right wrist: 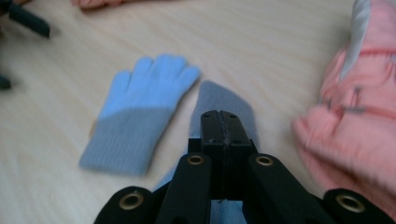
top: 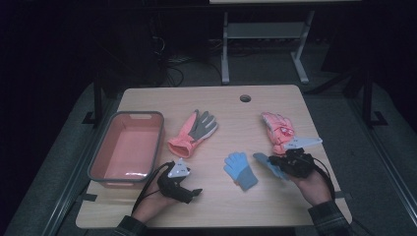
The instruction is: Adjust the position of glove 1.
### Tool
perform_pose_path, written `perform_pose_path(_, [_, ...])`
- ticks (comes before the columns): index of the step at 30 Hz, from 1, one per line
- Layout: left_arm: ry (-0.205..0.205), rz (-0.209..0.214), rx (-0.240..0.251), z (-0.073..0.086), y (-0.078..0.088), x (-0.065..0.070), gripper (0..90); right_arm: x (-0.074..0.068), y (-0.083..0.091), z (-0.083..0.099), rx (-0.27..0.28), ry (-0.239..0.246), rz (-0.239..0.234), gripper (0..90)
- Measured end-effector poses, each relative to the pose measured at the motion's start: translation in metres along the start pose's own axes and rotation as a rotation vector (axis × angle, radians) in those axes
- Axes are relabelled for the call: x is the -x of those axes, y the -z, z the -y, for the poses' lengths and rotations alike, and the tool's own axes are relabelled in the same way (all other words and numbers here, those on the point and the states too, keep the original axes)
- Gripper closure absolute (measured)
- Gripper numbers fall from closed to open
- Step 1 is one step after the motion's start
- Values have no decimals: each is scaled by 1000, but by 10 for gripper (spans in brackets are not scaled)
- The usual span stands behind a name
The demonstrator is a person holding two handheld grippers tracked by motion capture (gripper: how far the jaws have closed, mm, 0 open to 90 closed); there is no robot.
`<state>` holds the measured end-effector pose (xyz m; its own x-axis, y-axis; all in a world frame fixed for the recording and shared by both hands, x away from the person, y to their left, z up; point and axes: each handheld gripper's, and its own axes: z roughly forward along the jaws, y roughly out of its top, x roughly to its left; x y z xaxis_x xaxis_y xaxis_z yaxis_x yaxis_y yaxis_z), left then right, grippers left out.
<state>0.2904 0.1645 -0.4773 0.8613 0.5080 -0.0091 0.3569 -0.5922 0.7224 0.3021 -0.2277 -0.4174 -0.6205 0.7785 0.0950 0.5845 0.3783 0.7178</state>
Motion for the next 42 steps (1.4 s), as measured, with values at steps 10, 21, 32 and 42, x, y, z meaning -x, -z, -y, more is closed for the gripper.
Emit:
perform_pose_path(10, [-7, -4, -1, 0, 0, -1, 128, -1, 11, 36, -78, -26, -14, 814])
perform_pose_path(21, [-7, -4, -2, 0, 0, -1, 128, 8, 20, 45, -92, -59, 20, 900])
perform_pose_path(32, [-10, -5, -3, 0, 0, -1, 128, -1, 13, 65, -197, -42, -9, 900])
perform_pose_path(42, [-6, -4, -3, 0, 0, -1, 128, 32, 21, 68, -192, -94, 106, 900])
